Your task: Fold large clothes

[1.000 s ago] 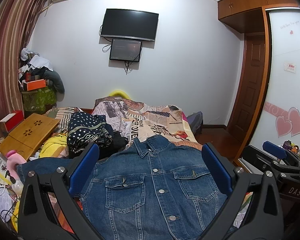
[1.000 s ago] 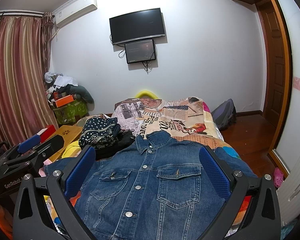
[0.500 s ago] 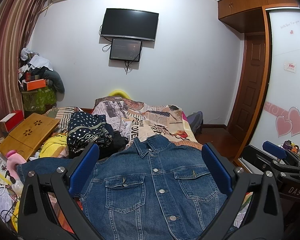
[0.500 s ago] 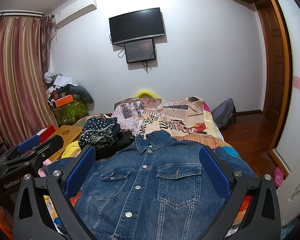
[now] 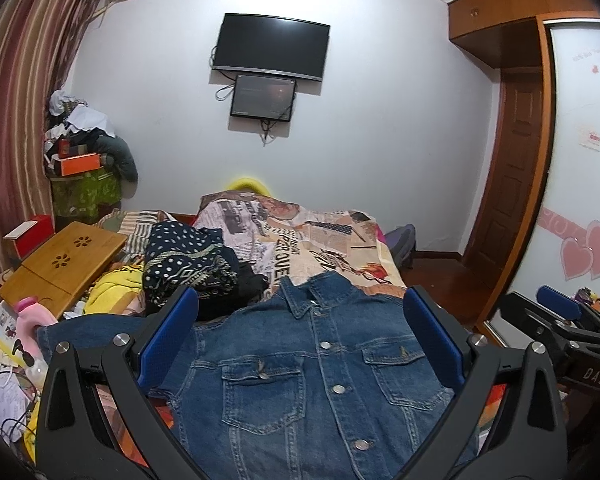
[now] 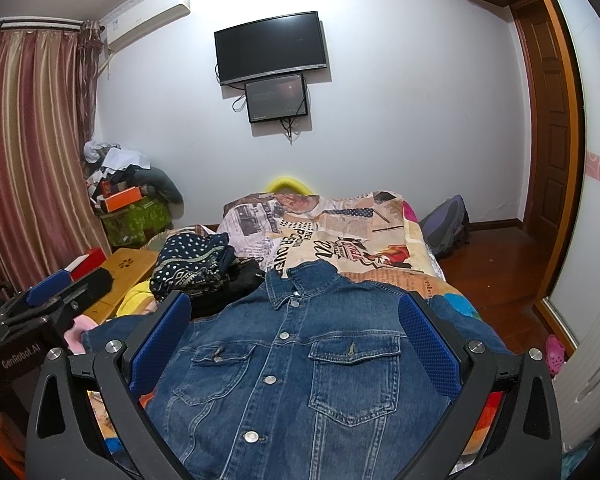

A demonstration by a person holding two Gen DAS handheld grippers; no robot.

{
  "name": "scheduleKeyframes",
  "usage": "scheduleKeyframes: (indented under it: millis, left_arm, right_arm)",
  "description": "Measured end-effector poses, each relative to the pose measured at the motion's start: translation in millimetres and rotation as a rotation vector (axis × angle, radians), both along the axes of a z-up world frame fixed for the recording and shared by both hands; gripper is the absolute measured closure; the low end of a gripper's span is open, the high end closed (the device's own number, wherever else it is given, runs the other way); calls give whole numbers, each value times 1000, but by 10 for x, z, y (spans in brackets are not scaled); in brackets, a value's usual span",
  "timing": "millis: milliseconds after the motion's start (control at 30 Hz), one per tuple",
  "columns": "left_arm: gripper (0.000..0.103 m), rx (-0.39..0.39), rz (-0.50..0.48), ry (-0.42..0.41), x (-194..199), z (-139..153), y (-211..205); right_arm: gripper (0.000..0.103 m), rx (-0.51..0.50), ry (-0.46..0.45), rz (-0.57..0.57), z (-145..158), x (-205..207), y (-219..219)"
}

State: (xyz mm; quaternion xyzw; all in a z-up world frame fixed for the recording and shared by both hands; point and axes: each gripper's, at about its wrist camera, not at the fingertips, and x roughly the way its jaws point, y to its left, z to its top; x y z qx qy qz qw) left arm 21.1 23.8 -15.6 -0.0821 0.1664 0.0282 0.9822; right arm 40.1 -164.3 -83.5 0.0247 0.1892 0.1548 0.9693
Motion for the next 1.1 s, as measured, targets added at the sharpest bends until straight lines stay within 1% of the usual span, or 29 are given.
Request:
scheduleKeyframes:
  millis: [167, 267, 333, 367, 400, 467, 567, 600, 667, 733, 767, 800, 867, 900, 967, 1100]
  left_arm:
    - [0, 22, 122, 8, 127, -13, 349]
    - [0, 37, 204, 31, 237, -67, 707]
    - [0, 59, 295, 52, 301, -120, 957]
    - [0, 72, 359, 60, 324, -164, 1106]
    - [0, 79, 420, 70, 345, -222, 1264]
    - [0, 67, 509, 103, 390, -357, 1583]
    - [0, 28, 584, 166, 444, -601, 2019]
    - [0, 14, 606, 197, 474, -708, 2160]
    - [0, -9, 634, 290, 537, -977, 2472]
    - [0, -48, 642, 384, 606, -1241, 2698]
    - [0, -91, 652, 428, 626, -1404, 2848]
    - [0, -122, 660, 453, 621, -1507, 2914]
    - [1, -230, 671, 527, 615, -1832, 3146]
    - [4, -274, 666, 556, 623, -1966, 3212]
    - [9, -340, 643, 598, 603, -2178, 3295]
    - [9, -449, 592, 637, 671, -2500, 3447]
  right_arm:
    - [0, -15, 21, -4, -9, 129, 43]
    - [0, -27, 39, -5, -38, 241, 82]
    - [0, -37, 50, -10, -62, 320, 111]
    - [0, -42, 55, -13, -72, 355, 123]
    - [0, -46, 61, -18, -83, 398, 128]
    - [0, -48, 75, -27, -111, 498, 124]
    - [0, -49, 109, -40, -160, 636, 125]
    - [0, -52, 121, -44, -181, 692, 136]
    - [0, -62, 143, -50, -220, 752, 161]
    - [0, -70, 166, -54, -268, 833, 183]
    - [0, -73, 177, -54, -294, 861, 197]
    - [0, -77, 189, -53, -324, 887, 213]
    - [0, -85, 216, -48, -383, 943, 247]
    - [0, -90, 228, -45, -407, 976, 256]
    - [0, -103, 254, -39, -463, 1036, 291]
    - [0, -118, 289, -31, -539, 1128, 352]
